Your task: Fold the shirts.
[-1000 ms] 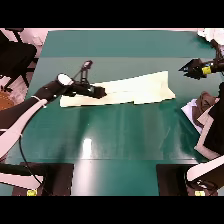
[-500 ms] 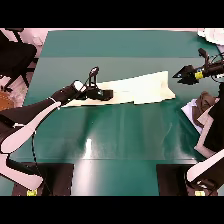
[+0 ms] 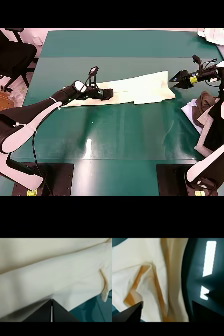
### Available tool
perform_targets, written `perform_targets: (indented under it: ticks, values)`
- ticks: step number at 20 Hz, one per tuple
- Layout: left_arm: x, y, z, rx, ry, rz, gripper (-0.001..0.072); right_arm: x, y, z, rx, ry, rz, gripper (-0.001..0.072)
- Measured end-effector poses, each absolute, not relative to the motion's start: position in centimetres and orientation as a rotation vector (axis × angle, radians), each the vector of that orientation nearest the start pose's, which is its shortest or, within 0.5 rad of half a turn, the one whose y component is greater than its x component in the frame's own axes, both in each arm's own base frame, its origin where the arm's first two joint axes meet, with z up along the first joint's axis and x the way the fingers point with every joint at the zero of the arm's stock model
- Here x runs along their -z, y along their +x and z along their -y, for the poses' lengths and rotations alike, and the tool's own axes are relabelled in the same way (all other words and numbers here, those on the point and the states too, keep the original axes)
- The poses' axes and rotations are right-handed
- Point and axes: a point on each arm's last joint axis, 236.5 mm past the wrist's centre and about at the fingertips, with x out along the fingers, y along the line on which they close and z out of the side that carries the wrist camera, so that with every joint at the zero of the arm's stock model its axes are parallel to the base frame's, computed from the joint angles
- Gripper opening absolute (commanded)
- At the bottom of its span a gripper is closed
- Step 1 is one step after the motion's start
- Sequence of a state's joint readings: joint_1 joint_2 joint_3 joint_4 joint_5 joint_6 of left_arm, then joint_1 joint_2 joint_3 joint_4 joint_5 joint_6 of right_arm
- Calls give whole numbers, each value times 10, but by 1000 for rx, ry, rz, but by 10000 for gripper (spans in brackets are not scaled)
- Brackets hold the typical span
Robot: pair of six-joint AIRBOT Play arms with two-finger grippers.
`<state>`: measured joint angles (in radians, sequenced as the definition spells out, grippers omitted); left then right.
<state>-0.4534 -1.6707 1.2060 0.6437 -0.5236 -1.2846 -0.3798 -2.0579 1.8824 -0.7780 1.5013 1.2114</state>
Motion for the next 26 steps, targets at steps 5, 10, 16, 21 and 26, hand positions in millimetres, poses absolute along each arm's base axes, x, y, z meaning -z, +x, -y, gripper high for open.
perform_targets:
  ticks: [5, 10, 16, 21, 26]
  values:
    - [46, 441, 320, 560, -488, -1033, 19, 54, 514, 12, -544, 672, -1323, 713]
    - [47, 439, 321, 565, -487, -1040, 19, 55, 517, -21, -649, 706, -1347, 716]
    - [47, 438, 322, 569, -486, -1045, 19, 61, 503, -43, -742, 765, -1385, 714]
    - [47, 438, 322, 569, -486, -1045, 19, 58, 501, -53, -776, 776, -1383, 704]
    - [47, 438, 322, 570, -484, -1044, 19, 60, 502, -55, -779, 771, -1383, 235]
